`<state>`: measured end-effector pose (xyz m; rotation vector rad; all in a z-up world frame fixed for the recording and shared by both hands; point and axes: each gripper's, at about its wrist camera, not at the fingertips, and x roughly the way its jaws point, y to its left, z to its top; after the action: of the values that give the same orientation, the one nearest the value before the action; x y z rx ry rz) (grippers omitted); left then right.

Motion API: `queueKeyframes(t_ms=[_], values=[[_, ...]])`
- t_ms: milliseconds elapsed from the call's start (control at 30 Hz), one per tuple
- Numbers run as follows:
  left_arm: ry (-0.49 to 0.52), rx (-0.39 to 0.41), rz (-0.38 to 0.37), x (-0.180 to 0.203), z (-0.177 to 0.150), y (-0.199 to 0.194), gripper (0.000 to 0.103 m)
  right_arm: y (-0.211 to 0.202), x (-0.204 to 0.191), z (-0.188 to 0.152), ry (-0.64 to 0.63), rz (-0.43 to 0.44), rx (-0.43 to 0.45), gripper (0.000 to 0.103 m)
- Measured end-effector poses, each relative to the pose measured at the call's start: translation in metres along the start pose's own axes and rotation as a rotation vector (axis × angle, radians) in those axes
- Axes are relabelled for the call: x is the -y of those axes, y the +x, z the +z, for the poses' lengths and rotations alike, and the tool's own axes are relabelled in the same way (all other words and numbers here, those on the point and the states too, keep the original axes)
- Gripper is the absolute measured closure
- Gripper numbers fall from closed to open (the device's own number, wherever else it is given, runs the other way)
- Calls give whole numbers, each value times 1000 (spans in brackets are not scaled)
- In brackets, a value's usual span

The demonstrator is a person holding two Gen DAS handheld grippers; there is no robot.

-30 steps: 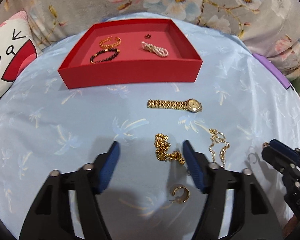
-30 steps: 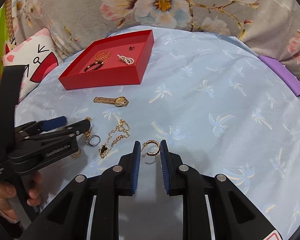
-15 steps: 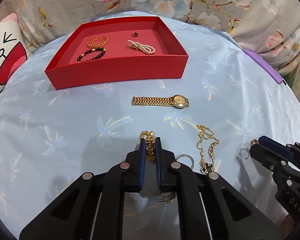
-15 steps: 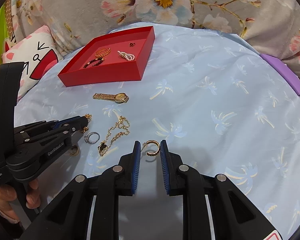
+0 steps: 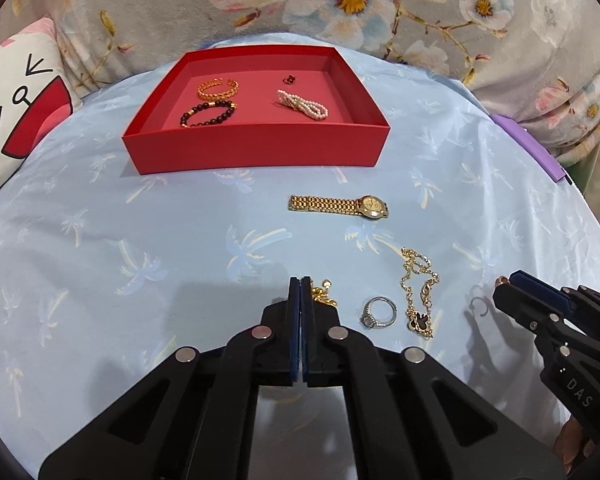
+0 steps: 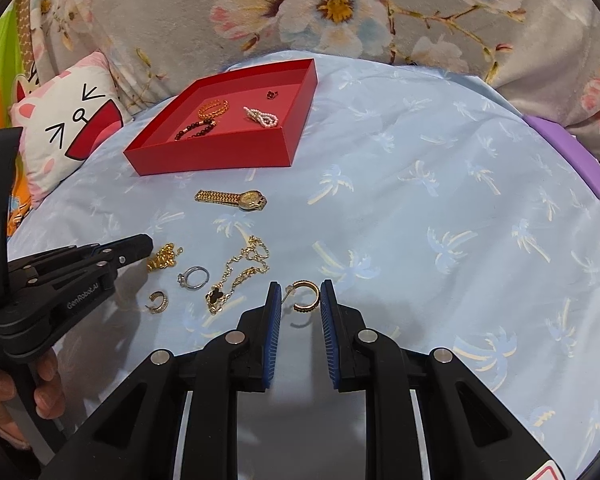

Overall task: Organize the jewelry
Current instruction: 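Grasp the gold chain with the left tool while the right tool holds the hoop earring, then carry the gold chain and hoop earring over the red tray with both tools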

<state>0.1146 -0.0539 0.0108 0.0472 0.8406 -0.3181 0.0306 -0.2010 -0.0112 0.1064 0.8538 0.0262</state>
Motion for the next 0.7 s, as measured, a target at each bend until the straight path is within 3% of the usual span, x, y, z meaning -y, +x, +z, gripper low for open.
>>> queueKeyframes(t_ms=[333, 467, 600, 700], values=[[-85, 43, 22, -40, -3, -28, 103, -2, -7, -2, -23, 14, 8, 85], [-94, 22, -12, -40, -3, -24, 103, -1, -8, -2, -29, 19, 7, 85], [-38, -15, -37, -19, 1, -7, 83, -2, -9, -2, -32, 20, 8, 85], [-5, -43, -40, -6, 2, 8, 83, -3, -7, -2, -27, 20, 12, 85]])
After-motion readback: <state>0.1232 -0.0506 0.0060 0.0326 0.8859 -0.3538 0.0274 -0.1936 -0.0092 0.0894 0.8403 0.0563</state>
